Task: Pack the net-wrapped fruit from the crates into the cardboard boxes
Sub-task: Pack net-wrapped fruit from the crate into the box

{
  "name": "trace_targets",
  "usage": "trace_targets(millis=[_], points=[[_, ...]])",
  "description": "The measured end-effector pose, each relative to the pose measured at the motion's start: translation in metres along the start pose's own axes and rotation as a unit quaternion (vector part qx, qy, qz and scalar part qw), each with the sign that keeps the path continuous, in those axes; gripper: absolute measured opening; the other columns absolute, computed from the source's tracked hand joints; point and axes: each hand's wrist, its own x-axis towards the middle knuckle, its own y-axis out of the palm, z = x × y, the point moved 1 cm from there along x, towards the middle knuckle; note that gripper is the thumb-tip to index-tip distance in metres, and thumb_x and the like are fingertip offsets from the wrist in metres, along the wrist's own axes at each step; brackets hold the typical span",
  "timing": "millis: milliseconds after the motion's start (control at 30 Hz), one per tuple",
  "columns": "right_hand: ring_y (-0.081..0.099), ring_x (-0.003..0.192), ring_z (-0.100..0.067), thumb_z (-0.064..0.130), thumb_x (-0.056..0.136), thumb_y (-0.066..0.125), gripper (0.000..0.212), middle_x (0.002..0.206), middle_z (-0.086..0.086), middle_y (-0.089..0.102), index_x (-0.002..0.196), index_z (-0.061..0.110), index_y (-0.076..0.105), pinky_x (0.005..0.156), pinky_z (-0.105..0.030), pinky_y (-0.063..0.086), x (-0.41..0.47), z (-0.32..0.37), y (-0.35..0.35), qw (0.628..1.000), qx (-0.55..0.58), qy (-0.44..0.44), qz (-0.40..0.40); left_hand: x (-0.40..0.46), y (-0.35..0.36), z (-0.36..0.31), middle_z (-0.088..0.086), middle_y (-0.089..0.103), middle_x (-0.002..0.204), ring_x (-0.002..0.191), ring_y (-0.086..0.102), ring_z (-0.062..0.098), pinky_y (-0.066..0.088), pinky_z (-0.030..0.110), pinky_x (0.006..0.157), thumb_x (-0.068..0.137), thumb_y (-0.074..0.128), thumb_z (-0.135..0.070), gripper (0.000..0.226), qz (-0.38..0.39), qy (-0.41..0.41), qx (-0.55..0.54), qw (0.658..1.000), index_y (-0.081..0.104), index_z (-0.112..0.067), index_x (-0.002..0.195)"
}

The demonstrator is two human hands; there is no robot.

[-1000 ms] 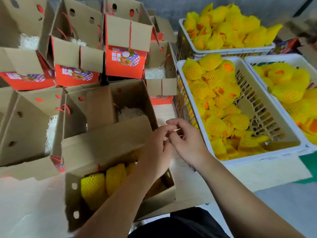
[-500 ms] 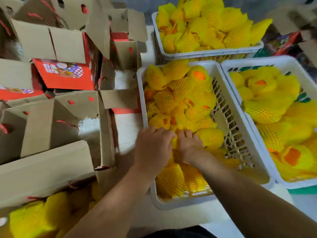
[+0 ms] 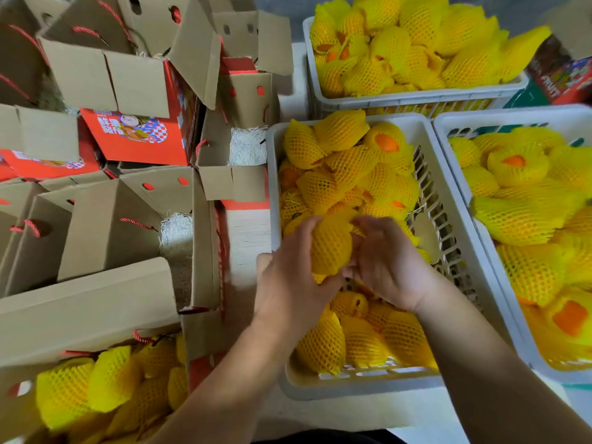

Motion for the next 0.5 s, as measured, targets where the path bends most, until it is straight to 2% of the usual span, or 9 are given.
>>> trace_targets(millis=[33, 67, 133, 200, 233, 267, 367, 467, 500], points=[[0.065, 0.071, -0.023, 0.038, 0.086, 0.061, 0.052, 0.096, -0.010, 0.070, 0.134, 0.017, 0.056, 0.063, -0.031, 0.053, 0.009, 0.004, 0.002, 0.999, 0.037, -0.018, -0.030, -0.002, -0.005, 0.004, -0.015, 0.056, 0.135, 0.119, 0.059, 0.015, 0.052, 0.049, 0.093, 0.081, 0.070, -0.057, 0.078, -0.023, -0.029, -0.069, 0.997, 0.026, -0.048, 0.146], [0.066, 0.072, -0.023, 0.037, 0.091, 0.058, 0.046, 0.096, -0.011, 0.070, 0.132, 0.017, 0.056, 0.063, -0.031, 0.052, 0.019, 0.005, 0.004, 0.995, -0.001, -0.040, -0.094, -0.003, -0.010, 0.007, -0.016, 0.055, 0.135, 0.119, 0.060, 0.014, 0.055, 0.050, 0.093, 0.082, 0.072, -0.050, 0.077, -0.045, -0.054, -0.137, 0.988, 0.028, -0.047, 0.145], [0.066, 0.089, -0.023, 0.033, 0.095, 0.062, 0.046, 0.113, -0.011, 0.070, 0.137, 0.017, 0.052, 0.075, -0.033, 0.052, 0.043, -0.006, 0.012, 0.943, -0.234, -0.081, -0.221, -0.007, -0.019, 0.014, -0.020, 0.061, 0.123, 0.113, 0.064, 0.010, 0.059, 0.039, 0.088, 0.086, 0.077, -0.027, 0.072, -0.067, -0.077, -0.288, 0.952, 0.034, -0.041, 0.142], [0.054, 0.125, -0.034, 0.037, 0.090, 0.071, 0.072, 0.143, -0.016, 0.050, 0.150, 0.022, 0.036, 0.104, -0.045, 0.045, 0.065, -0.030, 0.028, 0.867, -0.463, -0.062, -0.175, -0.011, -0.025, 0.022, -0.020, 0.067, 0.114, 0.105, 0.067, 0.004, 0.057, 0.022, 0.080, 0.088, 0.076, -0.008, 0.069, -0.076, -0.096, -0.359, 0.925, 0.038, -0.040, 0.136], [0.042, 0.136, -0.040, 0.041, 0.086, 0.075, 0.083, 0.151, -0.018, 0.037, 0.153, 0.023, 0.028, 0.112, -0.051, 0.038, 0.074, -0.042, 0.035, 0.830, -0.536, -0.045, -0.148, -0.014, -0.028, 0.026, -0.018, 0.068, 0.112, 0.104, 0.068, 0.004, 0.055, 0.019, 0.079, 0.089, 0.076, -0.004, 0.069, -0.077, -0.111, -0.372, 0.918, 0.039, -0.042, 0.134], [0.035, 0.140, -0.044, 0.042, 0.082, 0.077, 0.088, 0.150, -0.019, 0.031, 0.151, 0.023, 0.025, 0.114, -0.054, 0.033, 0.080, -0.050, 0.041, 0.801, -0.579, -0.048, -0.143, -0.018, -0.030, 0.031, -0.017, 0.069, 0.112, 0.103, 0.068, 0.003, 0.054, 0.017, 0.079, 0.089, 0.076, -0.003, 0.070, -0.078, -0.125, -0.381, 0.913, 0.040, -0.042, 0.133], [0.039, 0.133, -0.046, 0.041, 0.071, 0.085, 0.088, 0.140, -0.015, 0.031, 0.135, 0.022, 0.028, 0.104, -0.053, 0.041, 0.089, -0.057, 0.049, 0.742, -0.629, -0.101, -0.208, -0.030, -0.036, 0.043, -0.017, 0.070, 0.110, 0.100, 0.069, 0.001, 0.053, 0.013, 0.077, 0.088, 0.077, 0.000, 0.071, -0.073, -0.154, -0.398, 0.901, 0.040, -0.037, 0.136], [0.035, 0.137, -0.045, 0.049, 0.072, 0.085, 0.093, 0.153, -0.015, 0.018, 0.138, 0.020, 0.027, 0.102, -0.051, 0.045, 0.084, -0.066, 0.055, 0.662, -0.689, -0.164, -0.245, -0.040, -0.043, 0.054, -0.017, 0.072, 0.100, 0.088, 0.068, -0.005, 0.053, 0.012, 0.071, 0.086, 0.076, 0.004, 0.068, -0.071, -0.179, -0.393, 0.899, 0.041, -0.033, 0.132], [0.038, 0.134, -0.045, 0.049, 0.073, 0.084, 0.091, 0.152, -0.015, 0.022, 0.138, 0.017, 0.030, 0.101, -0.050, 0.045, 0.080, -0.068, 0.058, 0.642, -0.700, -0.194, -0.246, -0.044, -0.046, 0.059, -0.014, 0.071, 0.098, 0.084, 0.067, -0.007, 0.051, 0.010, 0.069, 0.085, 0.076, 0.003, 0.068, -0.074, -0.184, -0.383, 0.902, 0.041, -0.033, 0.132]])
